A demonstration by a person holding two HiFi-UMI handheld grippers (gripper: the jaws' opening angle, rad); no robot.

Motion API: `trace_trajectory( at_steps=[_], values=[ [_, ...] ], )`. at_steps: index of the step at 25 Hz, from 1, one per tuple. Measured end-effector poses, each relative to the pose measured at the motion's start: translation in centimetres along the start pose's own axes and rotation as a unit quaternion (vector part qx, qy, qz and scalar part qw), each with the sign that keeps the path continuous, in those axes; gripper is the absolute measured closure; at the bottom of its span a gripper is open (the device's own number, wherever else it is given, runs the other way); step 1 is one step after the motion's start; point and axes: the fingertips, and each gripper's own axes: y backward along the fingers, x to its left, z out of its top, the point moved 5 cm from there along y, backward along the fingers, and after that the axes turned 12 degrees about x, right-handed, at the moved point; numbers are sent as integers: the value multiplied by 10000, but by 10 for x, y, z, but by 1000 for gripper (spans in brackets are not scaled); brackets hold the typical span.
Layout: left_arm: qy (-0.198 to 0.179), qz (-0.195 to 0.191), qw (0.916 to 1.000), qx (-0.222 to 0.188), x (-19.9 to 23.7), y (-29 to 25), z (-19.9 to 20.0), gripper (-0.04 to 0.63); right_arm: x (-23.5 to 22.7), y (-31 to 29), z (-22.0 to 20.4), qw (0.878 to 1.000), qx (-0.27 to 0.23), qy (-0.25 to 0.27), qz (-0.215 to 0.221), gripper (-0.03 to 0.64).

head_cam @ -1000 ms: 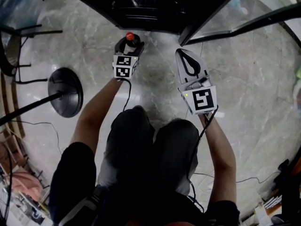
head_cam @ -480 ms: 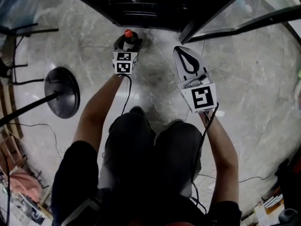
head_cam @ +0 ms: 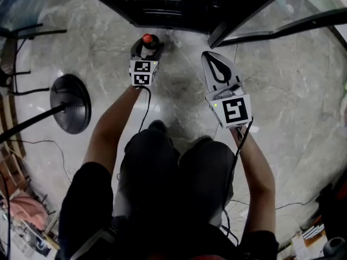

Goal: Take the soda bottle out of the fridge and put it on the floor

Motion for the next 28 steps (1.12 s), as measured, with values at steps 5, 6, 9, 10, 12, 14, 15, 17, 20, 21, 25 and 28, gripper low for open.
trace_trajectory(
  at_steps=[5,6,9,10,12,14,15,17,20,21,25,28],
  values=[
    [-30,24,10000,-62,1,4,-5,273,3,0,-3,10000,18,2,26,598],
    [-55,21,10000,-63,1,5,-6,273,3,0,-4,10000,31,-9,32,598],
    [-144,16,9999,-35,1,5,-5,273,2,0,-5,10000,39,-71,20,598],
    [-168,17,9999,-17,1,5,-5,273,2,0,-6,10000,41,-88,17,598],
    [-234,18,9997,6,0,6,-4,273,2,-1,-6,9999,43,-113,20,598],
    [-304,10,9995,10,-1,8,-4,273,2,-1,-5,9999,44,-99,30,598],
    [-321,5,9995,12,-1,9,-3,273,2,-1,-5,9999,47,-87,38,598],
    [-312,-1,9995,22,0,10,-3,272,2,-2,-5,9999,48,-81,54,598],
    [-323,-7,9995,2,1,14,-4,270,2,-2,-5,9999,47,-80,63,598],
    [-337,-7,9994,-25,1,16,-4,270,2,-1,-5,9999,49,-79,66,598],
    [-414,-43,9990,-147,3,25,-3,270,2,-1,-7,9999,59,-105,70,598],
    [-543,-93,9983,-213,4,34,-1,270,3,-2,-8,9999,56,-105,81,598]
  ],
)
